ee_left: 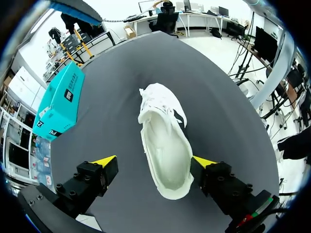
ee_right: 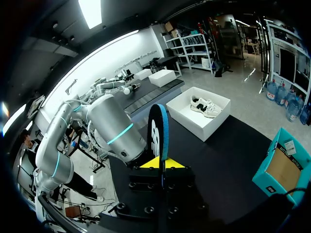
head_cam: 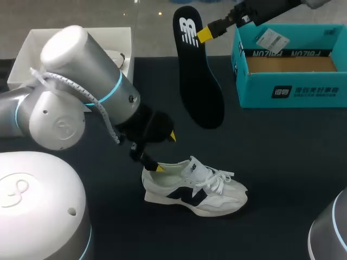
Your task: Take the shoe out of the shoebox, open the shoe tongue, remove and reinsert the insole, then place the shoe into the shoebox
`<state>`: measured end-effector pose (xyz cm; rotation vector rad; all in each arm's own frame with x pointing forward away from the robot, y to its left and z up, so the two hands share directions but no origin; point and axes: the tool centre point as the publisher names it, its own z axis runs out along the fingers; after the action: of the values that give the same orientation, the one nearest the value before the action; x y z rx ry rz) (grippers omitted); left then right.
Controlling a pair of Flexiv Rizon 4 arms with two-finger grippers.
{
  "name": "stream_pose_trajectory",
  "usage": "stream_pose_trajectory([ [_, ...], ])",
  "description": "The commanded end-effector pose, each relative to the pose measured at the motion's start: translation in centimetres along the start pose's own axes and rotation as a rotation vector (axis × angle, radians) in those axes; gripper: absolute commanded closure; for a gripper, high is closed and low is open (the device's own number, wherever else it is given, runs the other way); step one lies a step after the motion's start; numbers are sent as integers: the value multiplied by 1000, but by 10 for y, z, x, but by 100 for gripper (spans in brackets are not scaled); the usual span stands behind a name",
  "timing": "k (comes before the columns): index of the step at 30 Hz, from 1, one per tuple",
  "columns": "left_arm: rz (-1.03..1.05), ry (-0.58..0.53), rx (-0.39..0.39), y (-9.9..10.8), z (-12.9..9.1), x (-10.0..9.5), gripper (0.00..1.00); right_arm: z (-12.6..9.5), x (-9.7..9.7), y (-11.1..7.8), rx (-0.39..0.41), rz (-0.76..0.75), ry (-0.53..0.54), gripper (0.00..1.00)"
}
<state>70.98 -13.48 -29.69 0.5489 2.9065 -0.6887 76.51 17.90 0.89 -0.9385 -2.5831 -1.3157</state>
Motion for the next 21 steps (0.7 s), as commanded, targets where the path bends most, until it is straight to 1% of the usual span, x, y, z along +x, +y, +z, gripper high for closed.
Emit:
stream_pose_trajectory([
  [1, -15, 17, -43, -3, 42, -17, 0, 2, 0, 1, 2, 2, -1, 100],
  [9, -51, 49, -88, 12, 67, -23, 0, 2, 0, 1, 2, 2, -1, 100],
  [13, -63, 43, -112, 15, 79, -22, 0, 2, 0, 1, 2, 2, -1, 100],
  [17, -63, 40, -121, 16, 86, -23, 0, 2, 0, 1, 2, 2, -1, 100],
  [19, -43, 40, -112, 16, 89, -23, 0, 2, 0, 1, 2, 2, -1, 100],
  [20, -46, 39, -113, 16, 91, -23, 18, 2, 0, 1, 2, 2, -1, 100],
  [21, -47, 41, -103, 16, 91, -23, 92, 2, 0, 1, 2, 2, -1, 100],
])
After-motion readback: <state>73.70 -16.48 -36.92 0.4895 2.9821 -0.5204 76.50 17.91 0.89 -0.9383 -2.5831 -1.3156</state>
